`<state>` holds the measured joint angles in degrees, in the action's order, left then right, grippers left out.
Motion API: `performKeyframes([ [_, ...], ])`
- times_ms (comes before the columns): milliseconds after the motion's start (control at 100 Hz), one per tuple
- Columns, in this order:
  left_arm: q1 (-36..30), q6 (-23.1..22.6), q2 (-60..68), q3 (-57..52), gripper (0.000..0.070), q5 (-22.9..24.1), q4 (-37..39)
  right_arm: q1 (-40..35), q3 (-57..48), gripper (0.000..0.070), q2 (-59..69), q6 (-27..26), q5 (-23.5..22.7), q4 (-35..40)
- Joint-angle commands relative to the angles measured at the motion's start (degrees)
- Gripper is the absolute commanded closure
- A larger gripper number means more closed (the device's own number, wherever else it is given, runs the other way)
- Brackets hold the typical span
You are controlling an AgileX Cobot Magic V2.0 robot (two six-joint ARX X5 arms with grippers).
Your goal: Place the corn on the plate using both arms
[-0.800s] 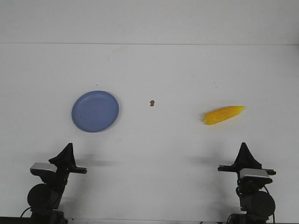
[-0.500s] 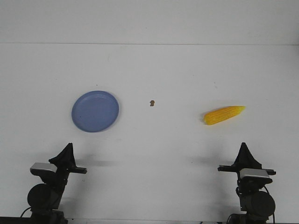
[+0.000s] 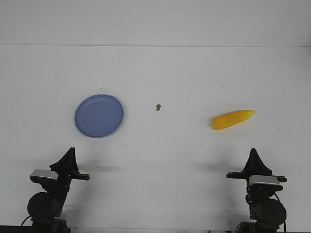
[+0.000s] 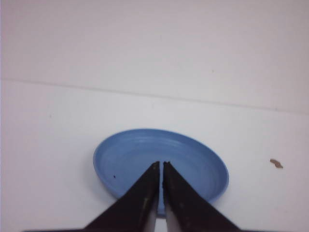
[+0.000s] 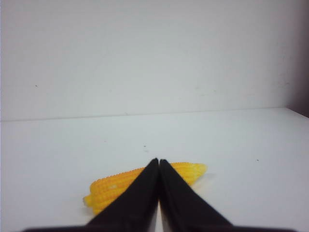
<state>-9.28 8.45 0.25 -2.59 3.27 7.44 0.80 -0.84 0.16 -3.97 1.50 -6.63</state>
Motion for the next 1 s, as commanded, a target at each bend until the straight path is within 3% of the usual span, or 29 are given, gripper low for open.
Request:
performKeyframes([
  [0,-0.1,0.2,0.0,-2.4,0.0687,0.2,0.2,0.0,0.1,0.07,-0.1,0.7,0.0,-1.1],
  [160,-0.1,1.9,1.6,-9.4,0.0687,0.2,-6.4,0.0,-1.8,0.07,-0.1,-0.7,-0.2,-0.2],
  [470,-0.1,3.2,18.4,-32.0,0.0687,0.2,-21.8,0.0,-18.6,0.07,1.9,-1.8,-0.6,20.0],
  [690,-0.1,3.2,33.2,-47.1,0.0687,0.2,-32.7,0.0,-32.3,0.07,12.1,-3.8,-0.7,35.4],
  [840,-0.1,3.0,42.0,-54.1,0.0687,-0.7,-40.4,0.0,-39.8,0.07,20.6,-3.8,-0.7,42.5],
  [990,-0.1,2.5,47.6,-57.0,0.0687,-0.9,-42.9,0.0,-44.9,0.07,27.6,-3.7,-0.7,46.8],
])
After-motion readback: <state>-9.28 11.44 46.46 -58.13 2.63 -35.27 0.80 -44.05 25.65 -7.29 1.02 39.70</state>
